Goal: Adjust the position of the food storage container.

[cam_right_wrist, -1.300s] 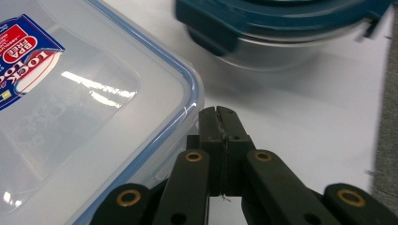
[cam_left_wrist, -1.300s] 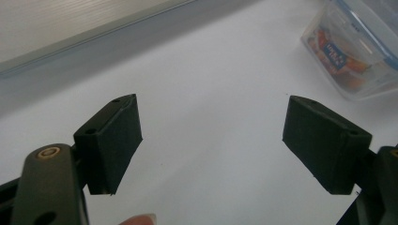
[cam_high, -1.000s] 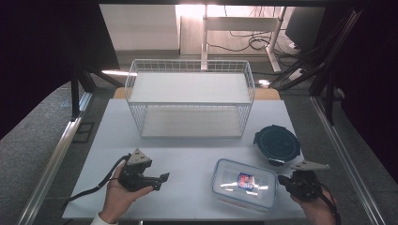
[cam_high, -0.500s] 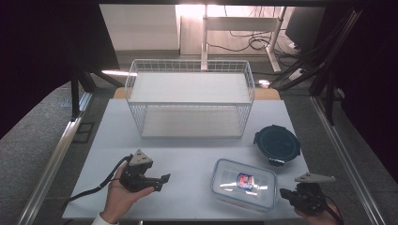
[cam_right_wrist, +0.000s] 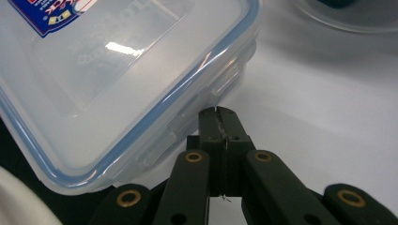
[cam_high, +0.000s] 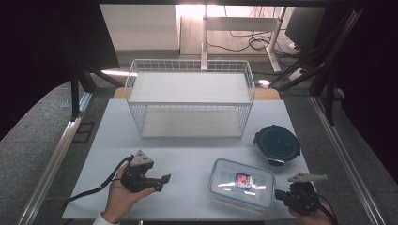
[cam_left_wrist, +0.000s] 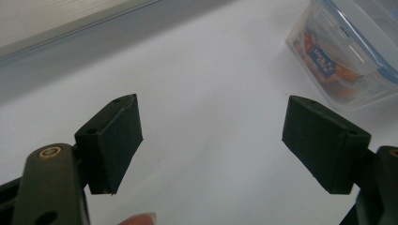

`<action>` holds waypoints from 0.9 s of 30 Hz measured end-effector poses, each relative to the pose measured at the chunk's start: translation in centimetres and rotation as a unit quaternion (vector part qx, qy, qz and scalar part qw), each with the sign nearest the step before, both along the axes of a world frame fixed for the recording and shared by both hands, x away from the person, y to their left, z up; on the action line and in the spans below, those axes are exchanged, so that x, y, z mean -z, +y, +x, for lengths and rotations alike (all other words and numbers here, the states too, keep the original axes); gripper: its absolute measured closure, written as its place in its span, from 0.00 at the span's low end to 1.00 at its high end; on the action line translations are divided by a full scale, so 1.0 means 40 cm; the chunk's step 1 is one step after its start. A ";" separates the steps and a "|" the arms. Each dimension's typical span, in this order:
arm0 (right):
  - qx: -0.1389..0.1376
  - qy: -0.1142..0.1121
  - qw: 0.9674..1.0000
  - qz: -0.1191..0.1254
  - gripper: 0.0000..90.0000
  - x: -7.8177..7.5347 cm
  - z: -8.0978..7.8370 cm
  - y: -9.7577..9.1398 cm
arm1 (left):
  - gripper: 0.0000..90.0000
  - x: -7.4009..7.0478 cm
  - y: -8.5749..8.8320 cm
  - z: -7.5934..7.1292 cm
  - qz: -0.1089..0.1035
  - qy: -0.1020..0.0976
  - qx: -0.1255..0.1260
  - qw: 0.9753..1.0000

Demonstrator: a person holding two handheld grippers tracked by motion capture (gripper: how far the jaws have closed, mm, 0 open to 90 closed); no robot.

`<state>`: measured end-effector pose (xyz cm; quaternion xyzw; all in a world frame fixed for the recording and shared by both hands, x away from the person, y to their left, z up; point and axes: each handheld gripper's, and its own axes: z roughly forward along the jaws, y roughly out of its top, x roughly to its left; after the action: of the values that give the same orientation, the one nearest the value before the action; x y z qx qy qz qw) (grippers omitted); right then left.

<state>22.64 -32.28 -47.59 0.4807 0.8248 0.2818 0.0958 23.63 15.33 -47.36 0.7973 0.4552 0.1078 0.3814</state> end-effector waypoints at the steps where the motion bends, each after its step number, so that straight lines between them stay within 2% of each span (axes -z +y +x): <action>1: -0.005 0.001 1.000 -0.002 0.99 0.000 0.003 0.008 | 0.22 0.000 0.001 0.001 0.001 0.000 0.000 1.000; 5: -0.024 0.000 1.000 -0.005 0.99 0.001 0.020 0.051 | 0.22 -0.001 0.005 0.002 0.001 -0.001 0.000 1.000; 9: -0.030 -0.005 0.999 -0.012 0.99 0.004 0.049 0.097 | 0.22 -0.001 0.007 0.003 0.001 0.000 -0.002 1.000; 13: -0.050 -0.008 0.999 -0.016 0.99 0.008 0.080 0.158 | 0.22 0.000 0.008 0.003 0.002 0.000 -0.001 1.000; 14: -0.050 -0.008 0.999 -0.016 0.99 0.008 0.080 0.158 | 0.22 0.000 0.008 0.003 0.002 0.000 -0.001 1.000; 15: -0.061 -0.011 0.998 -0.020 0.99 0.009 0.092 0.192 | 0.22 0.000 0.008 0.002 0.003 -0.001 0.000 1.000; 16: -0.061 -0.011 0.998 -0.020 0.99 0.009 0.092 0.192 | 0.22 0.000 0.008 0.002 0.003 -0.001 0.000 1.000; 17: -0.072 -0.013 0.997 -0.024 0.99 0.010 0.104 0.223 | 0.22 -0.001 0.011 0.000 0.003 -0.003 -0.002 1.000; 20: -0.081 -0.013 0.996 -0.027 0.99 0.010 0.113 0.249 | 0.22 -0.004 0.015 -0.001 0.001 -0.005 -0.004 1.000; 21: -0.088 -0.013 0.996 -0.026 0.99 0.012 0.122 0.269 | 0.22 -0.003 0.025 0.002 -0.016 0.001 -0.007 1.000; 22: -0.088 -0.013 0.996 -0.026 0.99 0.012 0.122 0.269 | 0.22 -0.003 0.025 0.002 -0.016 0.001 -0.007 1.000; 23: -0.093 -0.013 0.995 -0.024 0.99 0.013 0.132 0.283 | 0.22 0.000 0.037 0.008 -0.027 0.008 -0.011 1.000; 27: -0.098 -0.014 0.995 -0.021 0.99 0.016 0.152 0.309 | 0.22 0.000 0.046 0.010 -0.028 0.008 -0.020 0.999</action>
<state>28.71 -19.90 -48.22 0.3912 0.8724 0.2794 0.0887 24.04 17.18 -47.37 0.7783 0.4768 0.0960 0.3972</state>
